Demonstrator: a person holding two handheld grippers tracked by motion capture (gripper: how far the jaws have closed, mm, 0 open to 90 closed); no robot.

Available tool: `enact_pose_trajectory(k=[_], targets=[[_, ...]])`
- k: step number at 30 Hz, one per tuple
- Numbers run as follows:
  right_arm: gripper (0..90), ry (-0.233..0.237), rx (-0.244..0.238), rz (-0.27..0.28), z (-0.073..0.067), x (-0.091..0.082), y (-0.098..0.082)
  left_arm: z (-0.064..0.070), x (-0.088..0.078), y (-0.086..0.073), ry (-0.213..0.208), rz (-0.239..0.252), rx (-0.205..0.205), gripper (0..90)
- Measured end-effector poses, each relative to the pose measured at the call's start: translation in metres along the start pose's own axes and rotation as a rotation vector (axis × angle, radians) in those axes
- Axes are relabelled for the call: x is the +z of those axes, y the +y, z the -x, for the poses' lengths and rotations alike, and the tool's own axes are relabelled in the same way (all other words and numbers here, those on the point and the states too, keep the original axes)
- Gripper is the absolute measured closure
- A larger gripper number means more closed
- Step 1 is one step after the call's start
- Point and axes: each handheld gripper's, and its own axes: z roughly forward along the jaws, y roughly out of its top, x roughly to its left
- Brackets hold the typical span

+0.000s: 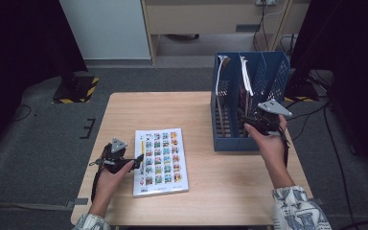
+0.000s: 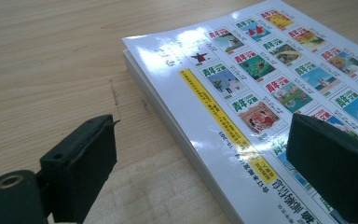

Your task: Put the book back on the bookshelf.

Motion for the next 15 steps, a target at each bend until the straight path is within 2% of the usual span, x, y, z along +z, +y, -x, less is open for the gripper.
enact_pose_trajectory(k=[15], targets=[[19.8,0.016,-0.014,-0.019,-0.003,-0.012,-0.011,0.0,0.0,0.0,0.0,-0.002,0.002,8.1]])
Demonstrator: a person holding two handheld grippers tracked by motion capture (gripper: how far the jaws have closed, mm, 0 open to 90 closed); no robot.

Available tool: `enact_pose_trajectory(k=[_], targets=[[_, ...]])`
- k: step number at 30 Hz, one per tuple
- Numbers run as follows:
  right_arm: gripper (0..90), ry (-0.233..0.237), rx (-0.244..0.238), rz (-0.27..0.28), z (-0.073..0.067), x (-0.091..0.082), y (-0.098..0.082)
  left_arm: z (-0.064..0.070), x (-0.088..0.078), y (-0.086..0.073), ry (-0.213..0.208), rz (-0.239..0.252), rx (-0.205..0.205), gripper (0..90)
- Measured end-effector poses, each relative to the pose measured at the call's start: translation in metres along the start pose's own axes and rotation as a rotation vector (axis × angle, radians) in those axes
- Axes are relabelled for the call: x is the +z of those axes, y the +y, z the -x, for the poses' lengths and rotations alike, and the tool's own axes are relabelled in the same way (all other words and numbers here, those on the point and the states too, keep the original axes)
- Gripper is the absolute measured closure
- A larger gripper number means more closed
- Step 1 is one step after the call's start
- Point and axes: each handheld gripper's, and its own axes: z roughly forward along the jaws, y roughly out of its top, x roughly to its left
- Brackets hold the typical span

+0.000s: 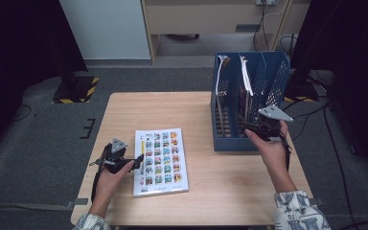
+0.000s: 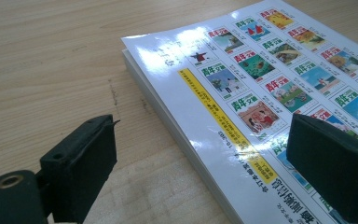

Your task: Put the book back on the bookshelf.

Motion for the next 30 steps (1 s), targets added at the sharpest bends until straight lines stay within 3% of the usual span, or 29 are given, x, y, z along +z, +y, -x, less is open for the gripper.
enact_pose_trajectory(k=[19,26,30], targets=[[18.1,0.011,0.003,-0.003,-0.005,-0.015,-0.019,0.001,0.001,0.0,-0.006,0.004,-0.002,8.1],[16.7,0.036,0.003,-0.008,-0.015,-0.022,-0.027,0.001,0.0,0.001,-0.014,0.011,-0.009,8.1],[15.4,0.074,0.004,-0.002,-0.023,-0.031,-0.033,0.002,-0.001,0.001,-0.019,0.013,-0.012,8.1]])
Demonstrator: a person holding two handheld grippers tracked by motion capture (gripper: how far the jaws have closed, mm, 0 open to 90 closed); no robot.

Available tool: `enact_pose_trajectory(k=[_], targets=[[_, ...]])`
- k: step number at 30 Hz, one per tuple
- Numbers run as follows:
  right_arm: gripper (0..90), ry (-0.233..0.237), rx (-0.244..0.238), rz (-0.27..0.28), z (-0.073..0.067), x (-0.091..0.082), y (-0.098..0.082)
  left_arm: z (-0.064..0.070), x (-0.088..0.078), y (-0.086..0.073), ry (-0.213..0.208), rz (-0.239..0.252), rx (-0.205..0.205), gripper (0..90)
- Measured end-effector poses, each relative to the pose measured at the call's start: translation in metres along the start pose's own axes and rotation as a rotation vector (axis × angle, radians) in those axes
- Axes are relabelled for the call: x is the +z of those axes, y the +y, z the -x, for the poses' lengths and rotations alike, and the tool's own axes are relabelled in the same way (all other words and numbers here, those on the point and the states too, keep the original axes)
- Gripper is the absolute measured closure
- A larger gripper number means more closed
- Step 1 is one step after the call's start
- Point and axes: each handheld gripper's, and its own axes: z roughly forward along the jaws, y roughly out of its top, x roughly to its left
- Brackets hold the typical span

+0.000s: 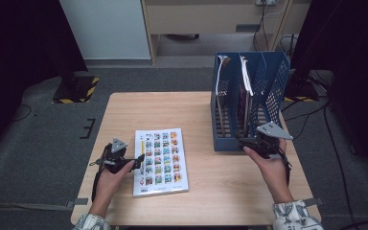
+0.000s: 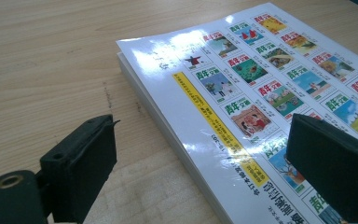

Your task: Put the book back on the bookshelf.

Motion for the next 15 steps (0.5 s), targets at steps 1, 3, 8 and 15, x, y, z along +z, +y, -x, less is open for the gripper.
enact_pose_trajectory(k=[1,3,8,15], targets=[[15.2,0.004,0.002,0.003,-0.002,-0.002,-0.001,0.0,0.0,0.0,-0.002,0.002,0.0,8.1],[14.7,0.019,0.003,0.001,-0.007,-0.005,-0.004,0.001,0.001,0.0,-0.008,0.006,-0.003,7.8],[13.6,0.065,-0.008,-0.017,-0.023,-0.004,-0.009,0.003,0.001,0.001,-0.014,0.003,0.004,7.5],[13.0,0.117,-0.03,-0.036,-0.039,0.002,-0.014,0.007,0.004,0.001,-0.021,-0.009,0.011,7.2]])
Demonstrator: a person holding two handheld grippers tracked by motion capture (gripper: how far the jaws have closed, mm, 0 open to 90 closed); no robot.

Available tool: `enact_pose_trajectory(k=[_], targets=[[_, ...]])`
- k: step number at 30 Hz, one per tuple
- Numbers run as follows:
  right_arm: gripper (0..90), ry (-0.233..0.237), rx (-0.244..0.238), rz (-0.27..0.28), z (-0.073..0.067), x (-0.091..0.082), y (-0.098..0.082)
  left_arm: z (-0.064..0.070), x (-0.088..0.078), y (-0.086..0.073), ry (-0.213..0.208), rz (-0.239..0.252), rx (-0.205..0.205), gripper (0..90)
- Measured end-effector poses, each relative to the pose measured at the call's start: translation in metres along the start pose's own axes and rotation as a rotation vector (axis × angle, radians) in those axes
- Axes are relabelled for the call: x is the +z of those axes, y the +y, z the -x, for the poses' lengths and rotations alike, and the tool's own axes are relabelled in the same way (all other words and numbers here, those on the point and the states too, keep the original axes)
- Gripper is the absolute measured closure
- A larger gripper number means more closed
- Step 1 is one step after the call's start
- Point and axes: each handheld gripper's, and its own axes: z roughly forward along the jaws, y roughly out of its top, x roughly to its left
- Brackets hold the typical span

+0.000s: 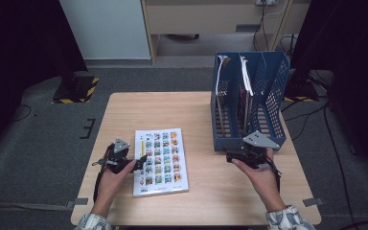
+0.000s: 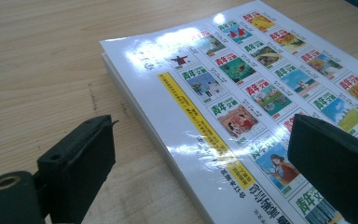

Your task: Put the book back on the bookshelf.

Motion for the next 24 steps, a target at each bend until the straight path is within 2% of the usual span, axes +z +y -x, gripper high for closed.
enact_pose_trajectory(k=[6,15,24], targets=[[11.5,0.055,-0.002,-0.02,-0.016,0.007,-0.004,0.005,0.0,0.0,-0.009,-0.005,0.008,7.2],[9.3,0.131,-0.055,-0.047,-0.041,0.019,-0.008,0.005,0.002,0.0,0.013,-0.022,-0.001,9.2],[10.3,0.171,-0.091,-0.093,-0.058,0.031,-0.014,0.004,0.003,-0.001,0.006,-0.037,-0.007,10.1]])
